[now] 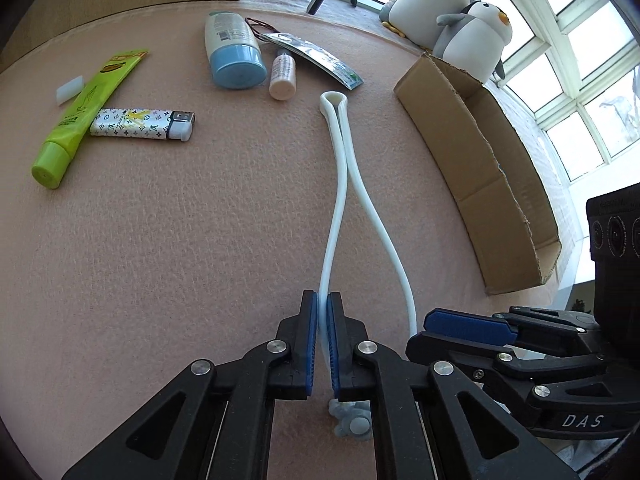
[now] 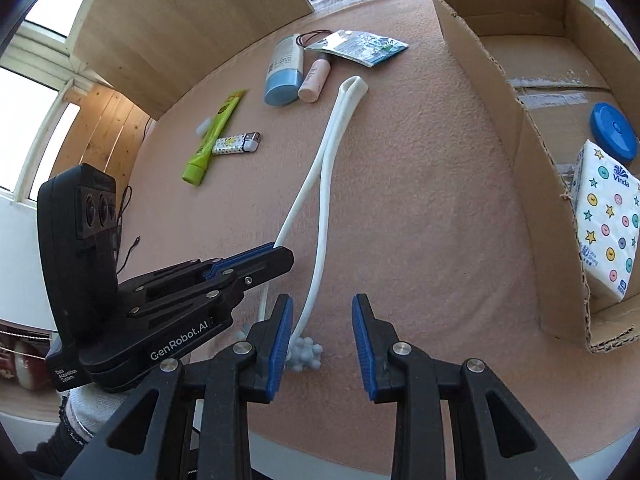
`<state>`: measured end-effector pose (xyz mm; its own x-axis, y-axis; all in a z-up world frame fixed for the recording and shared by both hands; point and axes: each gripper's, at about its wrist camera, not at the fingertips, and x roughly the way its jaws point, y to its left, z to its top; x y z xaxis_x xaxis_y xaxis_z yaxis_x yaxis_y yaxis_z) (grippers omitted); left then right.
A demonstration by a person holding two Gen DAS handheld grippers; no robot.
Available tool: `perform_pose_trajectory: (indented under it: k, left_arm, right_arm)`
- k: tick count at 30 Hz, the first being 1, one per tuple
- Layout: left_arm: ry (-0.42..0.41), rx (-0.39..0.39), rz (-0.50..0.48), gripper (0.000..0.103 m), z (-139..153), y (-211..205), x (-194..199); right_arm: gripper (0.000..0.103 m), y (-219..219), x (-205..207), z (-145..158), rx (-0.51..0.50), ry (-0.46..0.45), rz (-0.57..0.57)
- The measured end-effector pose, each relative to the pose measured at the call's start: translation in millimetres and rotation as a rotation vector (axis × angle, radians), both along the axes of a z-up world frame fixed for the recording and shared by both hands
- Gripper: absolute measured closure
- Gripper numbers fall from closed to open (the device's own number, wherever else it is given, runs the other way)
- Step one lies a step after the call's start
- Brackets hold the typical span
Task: Organize objects
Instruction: 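Lower the white massage roller into the cardboard box with the right gripper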
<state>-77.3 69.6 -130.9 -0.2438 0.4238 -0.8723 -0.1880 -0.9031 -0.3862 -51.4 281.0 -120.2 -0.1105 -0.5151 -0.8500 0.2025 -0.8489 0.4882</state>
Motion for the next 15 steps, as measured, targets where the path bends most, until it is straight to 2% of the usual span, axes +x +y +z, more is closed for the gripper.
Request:
perform_pose_trajectory:
  k: [2,4,6,8,13,15]
  left_arm:
    - [0.002,0.001,-0.004,0.095,1.0,-2.4,1.4]
    - [0.004,0.001,-0.015,0.095,1.7,-2.3,2.7]
    - [0.004,0.013,-0.027,0.095,2.7,-2.2,4.5]
    - [0.010,0.013,-0.033,0.097,3.4,2.0,9.7]
    - [0.015,0.034,-0.031,0.097,10.3,1.9,13.9]
    - [0.036,0.032,-0.036,0.097,15.3,20.0,0.7]
  right_arm:
    - [0.076,-5.2,-1.0,-8.6,0.010,-0.016,0.006]
    - [0.076,-6.7,-2.8,-15.2,-0.022,-0.048,0.000]
    - [0.081,-7.6,-4.6,-18.5,-0.046,-0.068,-0.005]
    - [0.094,-11.9,-5.4,-19.3,-0.026,-0.056,0.010]
    - [0.094,-15.0,-4.7,-13.0,0.023,-0.013,0.027]
    - [0.094,-14.0,-4.1,-6.0,0.044,0.017,0.038]
